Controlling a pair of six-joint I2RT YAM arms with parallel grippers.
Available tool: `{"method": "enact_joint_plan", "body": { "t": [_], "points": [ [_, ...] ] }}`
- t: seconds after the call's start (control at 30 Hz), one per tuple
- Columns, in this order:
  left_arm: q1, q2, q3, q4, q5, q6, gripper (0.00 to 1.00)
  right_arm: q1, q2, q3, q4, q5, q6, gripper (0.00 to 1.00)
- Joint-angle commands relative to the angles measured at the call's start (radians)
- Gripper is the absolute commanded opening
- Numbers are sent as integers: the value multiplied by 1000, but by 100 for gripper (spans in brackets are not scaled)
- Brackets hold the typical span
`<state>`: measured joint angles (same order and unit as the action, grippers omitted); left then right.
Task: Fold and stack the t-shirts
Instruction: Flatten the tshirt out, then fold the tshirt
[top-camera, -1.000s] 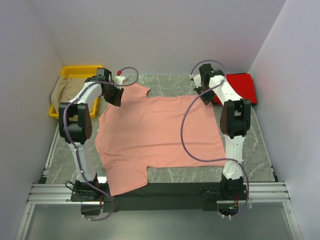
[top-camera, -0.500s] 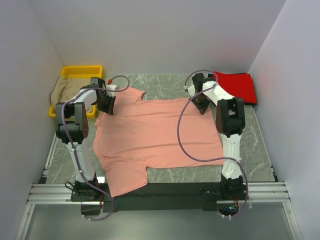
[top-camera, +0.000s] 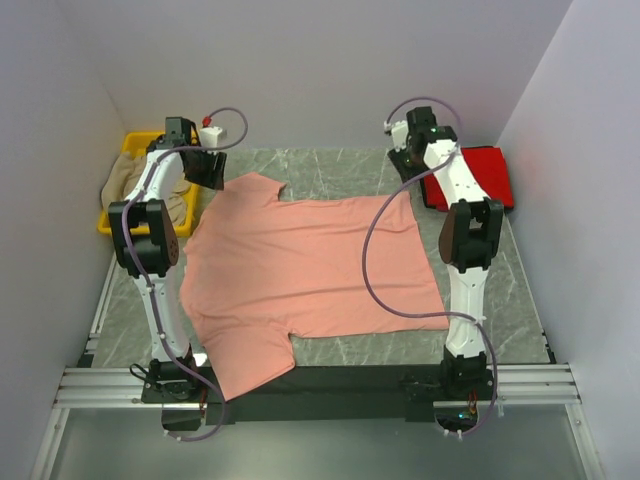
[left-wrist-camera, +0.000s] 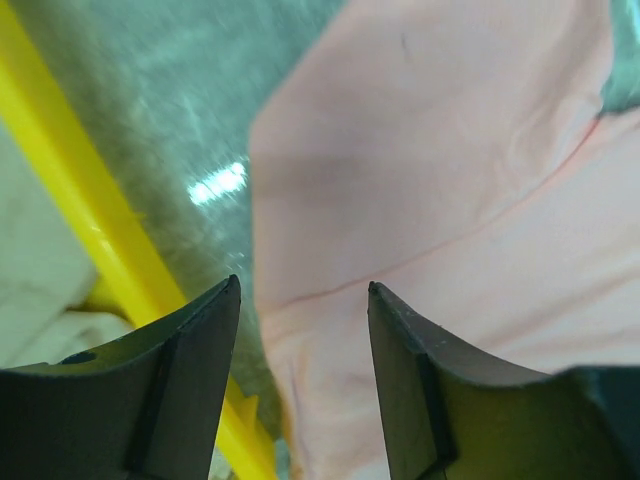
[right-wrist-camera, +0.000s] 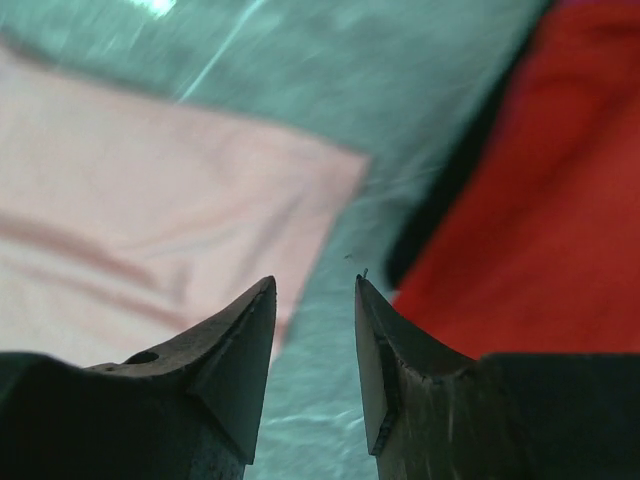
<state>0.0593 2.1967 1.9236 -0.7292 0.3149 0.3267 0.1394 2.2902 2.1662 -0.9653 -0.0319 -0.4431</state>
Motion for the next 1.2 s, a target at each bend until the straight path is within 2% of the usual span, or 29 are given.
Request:
{"method": "enact_joint_plan", "body": {
  "t": [0.0, 0.4, 0.63, 0.67, 0.97, 1.03, 1.13, 1.17],
  "points": [
    [-1, 20, 63, -12, -26, -18, 60, -14, 40, 76, 48, 30, 0, 44],
    [-1, 15, 21, 44, -76, -46, 62, -29, 133, 53, 195, 89, 59, 45],
    [0, 28, 26, 39, -88, -48, 63, -43, 187, 57, 178, 66, 64, 45],
    [1, 34, 31, 39, -89, -48, 68, -46, 193, 61, 174, 47, 64, 45],
    [-1, 103, 81, 50, -100, -81, 71, -47, 285, 198, 44, 36, 26, 42],
    [-1, 126, 95, 54, -99, -86, 71, -46, 292, 201, 43, 35, 20, 37],
    [-1, 152, 121, 63, -85, -95, 69, -41, 293, 201, 45, 35, 12, 23],
    [-3, 156, 124, 71, -83, -97, 68, -40, 293, 199, 45, 35, 9, 13]
  ]
}}
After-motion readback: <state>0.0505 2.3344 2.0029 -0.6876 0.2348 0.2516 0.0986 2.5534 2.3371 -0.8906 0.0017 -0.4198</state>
